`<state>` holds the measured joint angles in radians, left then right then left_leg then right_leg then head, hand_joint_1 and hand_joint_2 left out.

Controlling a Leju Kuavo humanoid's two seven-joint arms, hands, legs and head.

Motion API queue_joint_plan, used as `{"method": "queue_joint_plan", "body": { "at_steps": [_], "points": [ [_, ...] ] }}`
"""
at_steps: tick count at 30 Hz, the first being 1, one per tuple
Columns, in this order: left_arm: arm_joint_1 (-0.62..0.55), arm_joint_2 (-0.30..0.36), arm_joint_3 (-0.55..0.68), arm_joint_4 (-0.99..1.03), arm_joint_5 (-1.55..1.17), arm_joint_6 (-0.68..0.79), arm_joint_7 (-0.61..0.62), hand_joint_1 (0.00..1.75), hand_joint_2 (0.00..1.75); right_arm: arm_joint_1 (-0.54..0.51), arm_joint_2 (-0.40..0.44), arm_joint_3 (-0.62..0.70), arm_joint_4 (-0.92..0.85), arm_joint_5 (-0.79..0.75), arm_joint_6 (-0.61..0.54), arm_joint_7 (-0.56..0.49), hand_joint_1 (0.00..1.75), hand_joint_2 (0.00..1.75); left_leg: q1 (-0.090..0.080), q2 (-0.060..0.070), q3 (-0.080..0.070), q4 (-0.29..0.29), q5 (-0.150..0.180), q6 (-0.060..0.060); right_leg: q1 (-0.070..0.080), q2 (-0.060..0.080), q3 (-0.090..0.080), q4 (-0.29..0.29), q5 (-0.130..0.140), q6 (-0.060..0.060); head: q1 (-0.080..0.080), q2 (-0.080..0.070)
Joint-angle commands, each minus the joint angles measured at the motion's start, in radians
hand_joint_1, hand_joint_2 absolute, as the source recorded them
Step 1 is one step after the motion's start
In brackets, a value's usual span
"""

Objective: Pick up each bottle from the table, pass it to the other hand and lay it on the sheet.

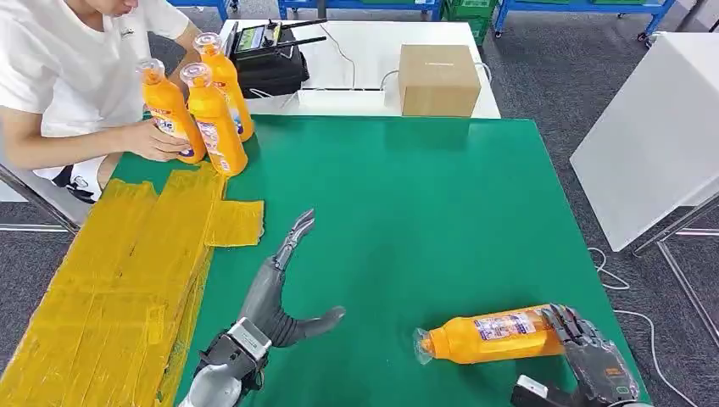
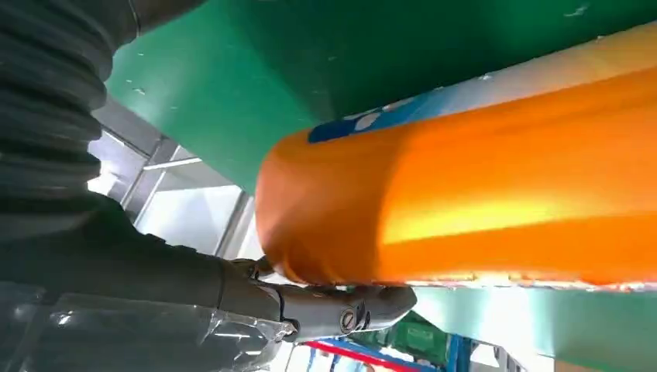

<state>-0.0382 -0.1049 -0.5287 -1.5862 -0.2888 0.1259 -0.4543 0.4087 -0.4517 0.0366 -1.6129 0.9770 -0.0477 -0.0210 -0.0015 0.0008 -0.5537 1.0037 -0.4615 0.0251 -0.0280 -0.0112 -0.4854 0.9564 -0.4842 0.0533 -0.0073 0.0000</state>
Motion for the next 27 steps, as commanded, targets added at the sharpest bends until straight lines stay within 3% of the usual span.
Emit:
{"method": "queue_joint_plan", "body": {
  "at_steps": [1,12,27],
  "points": [
    [-0.021,0.012,-0.007,0.05,-0.001,0.001,0.007,0.0,1.75,-0.034,-0.003,0.088,0.094,0.003,-0.013,0.012,0.0,1.75,0.002,0.0,0.002,-0.001,0.0,-0.001,0.002,0.0,0.003,-0.003,0.001,-0.002,0.0,0.0],
    [-0.007,0.004,0.014,0.046,-0.017,0.006,0.023,0.0,1.75,-0.168,0.08,0.208,0.147,0.088,-0.15,0.018,0.0,1.75,0.003,0.003,0.005,-0.003,0.0,-0.002,0.004,0.005,0.004,-0.005,0.002,-0.004,0.0,0.0],
    [-0.009,-0.008,0.047,0.047,-0.025,0.019,0.034,0.0,1.75,-0.238,0.108,0.285,0.133,0.198,-0.177,0.029,0.0,1.75,0.002,0.003,0.004,-0.002,0.0,-0.002,0.003,0.004,0.004,-0.003,0.002,-0.004,0.0,0.0]
  ]
}}
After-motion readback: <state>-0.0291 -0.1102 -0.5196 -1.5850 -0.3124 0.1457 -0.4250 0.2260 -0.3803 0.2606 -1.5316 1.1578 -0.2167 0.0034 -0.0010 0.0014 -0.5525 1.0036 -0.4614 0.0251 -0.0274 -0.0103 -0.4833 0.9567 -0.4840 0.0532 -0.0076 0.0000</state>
